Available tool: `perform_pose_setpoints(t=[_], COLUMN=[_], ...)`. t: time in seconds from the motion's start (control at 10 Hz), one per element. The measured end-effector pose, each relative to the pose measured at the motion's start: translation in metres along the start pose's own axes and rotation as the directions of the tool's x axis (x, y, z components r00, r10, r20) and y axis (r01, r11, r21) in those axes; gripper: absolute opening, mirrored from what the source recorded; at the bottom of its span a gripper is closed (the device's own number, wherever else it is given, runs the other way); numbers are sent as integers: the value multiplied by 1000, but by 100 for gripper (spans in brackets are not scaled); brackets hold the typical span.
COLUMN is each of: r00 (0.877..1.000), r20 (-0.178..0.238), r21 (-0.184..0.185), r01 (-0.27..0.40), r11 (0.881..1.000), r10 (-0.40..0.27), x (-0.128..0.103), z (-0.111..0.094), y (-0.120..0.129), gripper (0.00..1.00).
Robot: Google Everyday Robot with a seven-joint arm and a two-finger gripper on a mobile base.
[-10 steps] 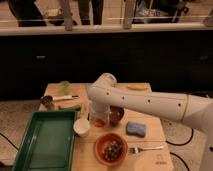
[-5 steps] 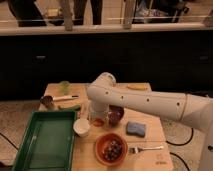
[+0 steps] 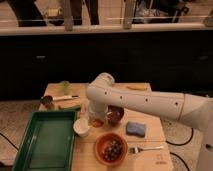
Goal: Place apple in paper cup
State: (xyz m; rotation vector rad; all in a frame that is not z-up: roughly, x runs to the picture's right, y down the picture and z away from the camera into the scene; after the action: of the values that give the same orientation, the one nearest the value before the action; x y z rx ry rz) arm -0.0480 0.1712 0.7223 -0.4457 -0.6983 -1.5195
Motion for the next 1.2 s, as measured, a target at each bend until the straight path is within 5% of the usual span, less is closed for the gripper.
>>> perform_pose_setpoints(t=[1.2], r00=[994], r20=[25], r21=[-7], r01=[103], r11=[995], r10=[-102], x=[1], z=[5], y=[-13], gripper=[1])
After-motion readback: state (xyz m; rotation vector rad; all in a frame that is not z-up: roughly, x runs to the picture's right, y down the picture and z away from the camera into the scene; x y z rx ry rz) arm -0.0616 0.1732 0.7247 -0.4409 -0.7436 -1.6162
